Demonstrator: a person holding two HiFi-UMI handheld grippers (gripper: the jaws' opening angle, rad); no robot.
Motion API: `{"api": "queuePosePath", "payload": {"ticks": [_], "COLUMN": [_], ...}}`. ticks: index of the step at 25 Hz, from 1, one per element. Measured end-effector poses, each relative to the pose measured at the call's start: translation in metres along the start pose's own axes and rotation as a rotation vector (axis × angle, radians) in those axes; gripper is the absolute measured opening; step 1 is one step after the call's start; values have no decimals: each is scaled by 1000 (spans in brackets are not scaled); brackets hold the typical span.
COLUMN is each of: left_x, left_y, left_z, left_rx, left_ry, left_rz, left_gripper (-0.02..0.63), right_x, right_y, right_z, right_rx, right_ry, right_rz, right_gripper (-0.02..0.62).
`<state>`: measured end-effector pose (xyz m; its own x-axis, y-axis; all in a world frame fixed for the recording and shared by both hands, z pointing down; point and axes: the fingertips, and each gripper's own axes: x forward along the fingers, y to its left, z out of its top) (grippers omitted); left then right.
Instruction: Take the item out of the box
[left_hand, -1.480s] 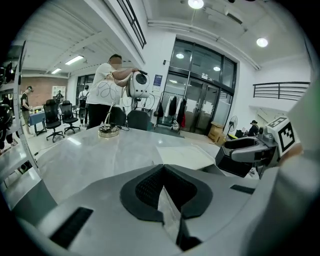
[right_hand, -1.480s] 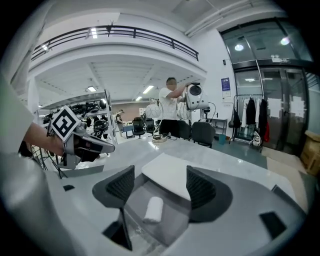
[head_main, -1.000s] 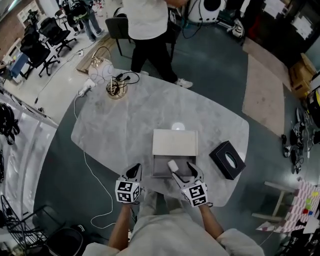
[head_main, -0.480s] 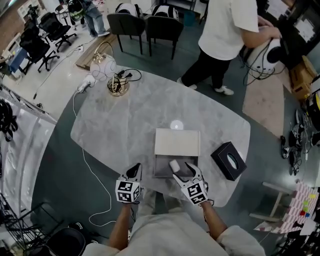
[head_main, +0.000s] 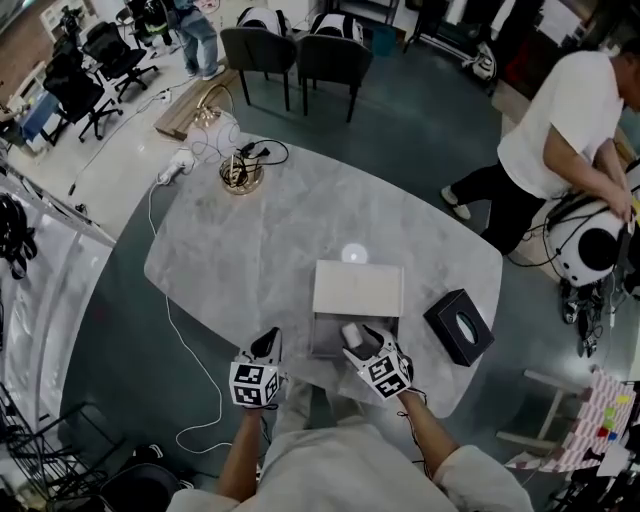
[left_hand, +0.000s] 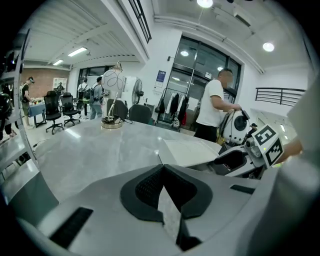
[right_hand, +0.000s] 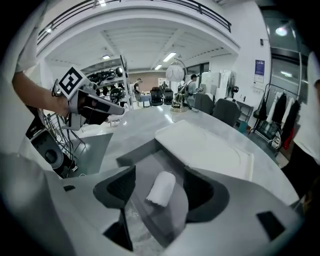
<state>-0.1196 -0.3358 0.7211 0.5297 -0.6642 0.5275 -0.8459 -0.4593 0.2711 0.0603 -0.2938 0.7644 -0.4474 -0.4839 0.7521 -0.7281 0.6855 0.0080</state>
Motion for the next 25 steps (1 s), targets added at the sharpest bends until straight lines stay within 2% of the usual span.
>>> {"api": "queuePosePath", "payload": {"ticks": [18, 25], "left_x": [-6, -10], "left_y": [10, 19], "left_z": [-4, -4], "left_rx": [-24, -40], "left_ry": [2, -6], "left_rz": [25, 46], "left_gripper": [14, 14], "right_x": [43, 55], "right_y": [-4, -8], "right_z": [-29, -39], "right_rx": [14, 12], "right_ry": [191, 257], "right_rz": [77, 82], "right_gripper": [281, 262]}}
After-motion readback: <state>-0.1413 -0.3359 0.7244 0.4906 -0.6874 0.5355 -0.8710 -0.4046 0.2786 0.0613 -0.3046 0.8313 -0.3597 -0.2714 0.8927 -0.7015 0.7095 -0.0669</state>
